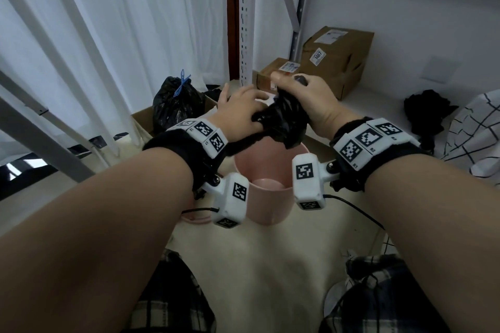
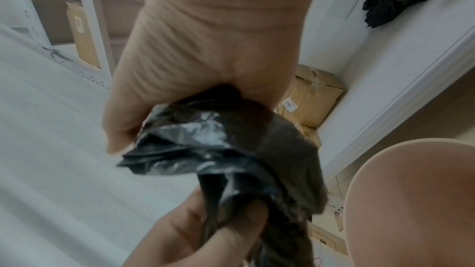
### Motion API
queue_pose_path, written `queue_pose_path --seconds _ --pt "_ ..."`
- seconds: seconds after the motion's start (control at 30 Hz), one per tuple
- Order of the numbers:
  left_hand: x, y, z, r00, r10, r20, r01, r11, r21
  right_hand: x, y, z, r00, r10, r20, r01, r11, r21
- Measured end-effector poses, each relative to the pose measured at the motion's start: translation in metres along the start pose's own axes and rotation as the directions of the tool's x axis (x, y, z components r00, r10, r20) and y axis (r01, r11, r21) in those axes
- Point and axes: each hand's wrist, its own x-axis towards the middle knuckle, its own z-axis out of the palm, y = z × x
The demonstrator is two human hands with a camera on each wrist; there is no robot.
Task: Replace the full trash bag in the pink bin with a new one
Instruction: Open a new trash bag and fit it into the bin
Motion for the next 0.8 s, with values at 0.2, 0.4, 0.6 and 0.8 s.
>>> queue_pose_path --seconds 0.2,0.4,0.6,0.8 --pt "-0.011 -0.017 -0.014 0.986 -0.159 -0.049 0.119 0.878 -0.464 0.002 0.010 -0.025 0.990 0.113 -0.084 -0.119 0.990 -0.074" --pt "-0.010 -0.034 -0.011 0.946 -0.309 -0.102 0.239 0.872 -0.428 0.002 0.023 -0.035 0.964 0.098 -0.247 -0.097 0.995 0.019" --pt "-0.012 -0.033 -0.009 0.951 -0.287 -0.114 0.195 0.845 -0.498 0.010 0.021 -0.033 0.954 0.262 -0.148 -0.249 0.963 0.098" --pt "-0.010 -0.029 -0.013 0.947 -0.280 -0.159 0.152 0.824 -0.546 0.021 0.039 -0.031 0.922 0.145 -0.358 -0.241 0.940 -0.240"
